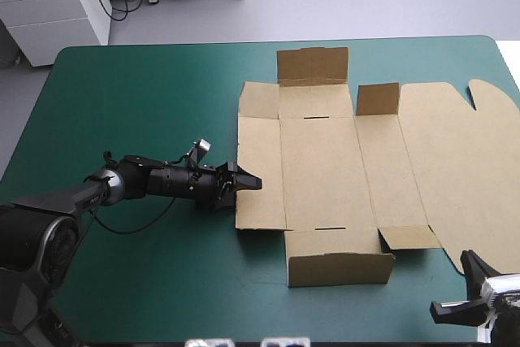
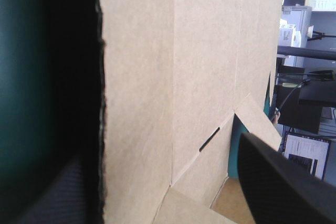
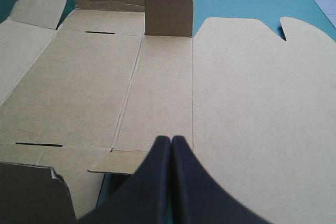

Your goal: Fold the box

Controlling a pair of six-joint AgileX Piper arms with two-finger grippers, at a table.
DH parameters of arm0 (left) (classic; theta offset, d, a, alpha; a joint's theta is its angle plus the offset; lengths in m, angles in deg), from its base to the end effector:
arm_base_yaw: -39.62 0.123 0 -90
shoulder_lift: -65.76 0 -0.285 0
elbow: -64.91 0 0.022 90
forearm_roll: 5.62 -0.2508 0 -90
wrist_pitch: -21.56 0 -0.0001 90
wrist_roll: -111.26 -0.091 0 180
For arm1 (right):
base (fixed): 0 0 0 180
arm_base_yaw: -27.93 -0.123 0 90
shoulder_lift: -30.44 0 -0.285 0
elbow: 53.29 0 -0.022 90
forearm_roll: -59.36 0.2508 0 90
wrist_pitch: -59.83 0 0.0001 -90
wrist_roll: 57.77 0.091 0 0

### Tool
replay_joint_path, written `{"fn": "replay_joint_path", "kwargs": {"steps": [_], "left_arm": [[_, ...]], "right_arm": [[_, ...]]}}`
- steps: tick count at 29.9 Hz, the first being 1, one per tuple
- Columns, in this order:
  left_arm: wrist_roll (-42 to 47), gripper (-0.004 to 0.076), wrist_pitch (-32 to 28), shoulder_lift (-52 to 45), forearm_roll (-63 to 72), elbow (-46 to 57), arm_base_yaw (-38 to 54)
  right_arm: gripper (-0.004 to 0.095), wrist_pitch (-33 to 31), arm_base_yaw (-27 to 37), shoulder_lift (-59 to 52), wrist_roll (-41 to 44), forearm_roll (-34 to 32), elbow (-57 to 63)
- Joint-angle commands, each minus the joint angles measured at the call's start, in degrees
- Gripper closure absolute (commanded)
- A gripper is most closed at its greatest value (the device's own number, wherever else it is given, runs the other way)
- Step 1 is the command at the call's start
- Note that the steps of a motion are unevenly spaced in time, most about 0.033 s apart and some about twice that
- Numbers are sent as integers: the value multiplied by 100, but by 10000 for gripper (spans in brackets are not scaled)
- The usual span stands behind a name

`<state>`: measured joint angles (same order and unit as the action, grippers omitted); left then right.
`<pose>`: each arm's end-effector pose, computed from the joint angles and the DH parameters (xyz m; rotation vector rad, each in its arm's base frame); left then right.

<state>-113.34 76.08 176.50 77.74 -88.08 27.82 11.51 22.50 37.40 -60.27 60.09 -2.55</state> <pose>0.2932 -0.1365 0.1739 -0.1156 2.6067 -1.5084 0.0047 0.0013 0.2849 -0.1268 1.8463 0.0503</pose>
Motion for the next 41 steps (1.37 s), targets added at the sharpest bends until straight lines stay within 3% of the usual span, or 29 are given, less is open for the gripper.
{"fn": "replay_joint_path", "kwargs": {"steps": [1, 14, 37, 41], "left_arm": [[-53, 195, 155, -159, 366, -112, -69], [-115, 249, 466, 122, 644, -112, -70], [-230, 251, 942, 705, 706, -112, -345], [-242, 353, 1293, 706, 655, -112, -345]], "right_arm": [[927, 417, 51, -120, -24, -17, -128], [927, 417, 51, -120, -24, -17, -128], [927, 417, 51, -120, -24, -17, -128], [927, 417, 51, -120, -24, -27, -128]]}}
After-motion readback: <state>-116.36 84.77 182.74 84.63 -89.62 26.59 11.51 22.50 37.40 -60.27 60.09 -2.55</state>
